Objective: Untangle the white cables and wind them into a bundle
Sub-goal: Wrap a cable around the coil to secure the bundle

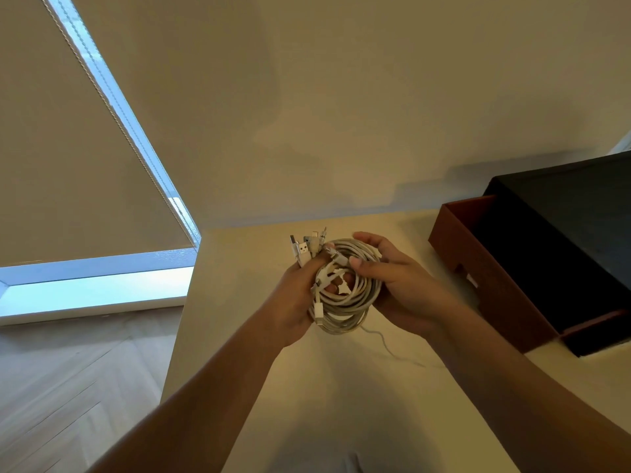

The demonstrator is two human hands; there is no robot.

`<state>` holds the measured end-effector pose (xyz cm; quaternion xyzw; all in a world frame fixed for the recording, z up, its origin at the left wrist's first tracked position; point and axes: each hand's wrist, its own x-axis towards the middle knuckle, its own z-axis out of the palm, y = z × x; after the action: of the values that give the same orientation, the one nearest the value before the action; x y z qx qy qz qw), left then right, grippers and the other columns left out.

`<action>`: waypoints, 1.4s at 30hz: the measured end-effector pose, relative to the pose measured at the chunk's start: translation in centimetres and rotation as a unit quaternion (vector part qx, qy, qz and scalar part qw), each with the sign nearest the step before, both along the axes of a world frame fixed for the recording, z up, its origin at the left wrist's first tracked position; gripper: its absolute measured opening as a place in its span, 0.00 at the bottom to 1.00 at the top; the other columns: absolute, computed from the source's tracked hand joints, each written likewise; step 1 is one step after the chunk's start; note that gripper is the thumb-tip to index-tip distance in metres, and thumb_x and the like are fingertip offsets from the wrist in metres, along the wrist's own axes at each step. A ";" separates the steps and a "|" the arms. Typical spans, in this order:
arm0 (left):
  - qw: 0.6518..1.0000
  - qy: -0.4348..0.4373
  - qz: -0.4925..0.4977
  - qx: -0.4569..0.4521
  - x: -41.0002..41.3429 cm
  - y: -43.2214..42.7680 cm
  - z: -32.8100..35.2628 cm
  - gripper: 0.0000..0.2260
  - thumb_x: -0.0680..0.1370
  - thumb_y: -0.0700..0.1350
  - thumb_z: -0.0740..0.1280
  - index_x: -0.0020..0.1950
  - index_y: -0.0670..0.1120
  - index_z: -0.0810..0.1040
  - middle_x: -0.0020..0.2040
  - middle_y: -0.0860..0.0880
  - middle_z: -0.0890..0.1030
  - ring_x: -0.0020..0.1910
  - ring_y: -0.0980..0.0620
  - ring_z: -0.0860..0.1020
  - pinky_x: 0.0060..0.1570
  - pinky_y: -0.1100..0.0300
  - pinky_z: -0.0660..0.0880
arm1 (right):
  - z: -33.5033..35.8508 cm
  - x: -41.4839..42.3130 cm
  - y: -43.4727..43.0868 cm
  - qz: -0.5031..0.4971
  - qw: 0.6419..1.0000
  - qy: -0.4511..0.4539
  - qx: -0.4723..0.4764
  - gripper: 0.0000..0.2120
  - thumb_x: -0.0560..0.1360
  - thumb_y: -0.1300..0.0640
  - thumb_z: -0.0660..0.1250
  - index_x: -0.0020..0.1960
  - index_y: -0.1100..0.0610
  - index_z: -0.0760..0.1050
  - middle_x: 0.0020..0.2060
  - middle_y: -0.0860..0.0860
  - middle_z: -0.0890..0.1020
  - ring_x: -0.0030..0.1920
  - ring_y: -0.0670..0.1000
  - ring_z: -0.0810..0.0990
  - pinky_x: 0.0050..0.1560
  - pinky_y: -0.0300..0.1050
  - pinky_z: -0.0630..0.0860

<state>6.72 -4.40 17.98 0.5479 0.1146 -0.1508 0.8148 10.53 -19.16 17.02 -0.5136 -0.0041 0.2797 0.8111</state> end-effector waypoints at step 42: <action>0.998 0.035 -0.044 0.042 -0.1 -1.2 -1.4 0.11 0.78 0.50 0.65 0.48 0.43 0.80 0.35 0.48 0.81 0.30 0.54 0.79 0.33 0.63 0.76 | -1.2 0.4 -0.2 0.028 0.584 -0.551 -0.596 0.17 0.70 0.57 0.69 0.56 0.55 0.70 0.47 0.52 0.74 0.38 0.53 0.72 0.30 0.42 0.61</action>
<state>6.61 -5.61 16.57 0.5803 0.1249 -0.2008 0.7793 10.95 -19.33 15.84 -0.9369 -0.2974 -0.0947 0.1573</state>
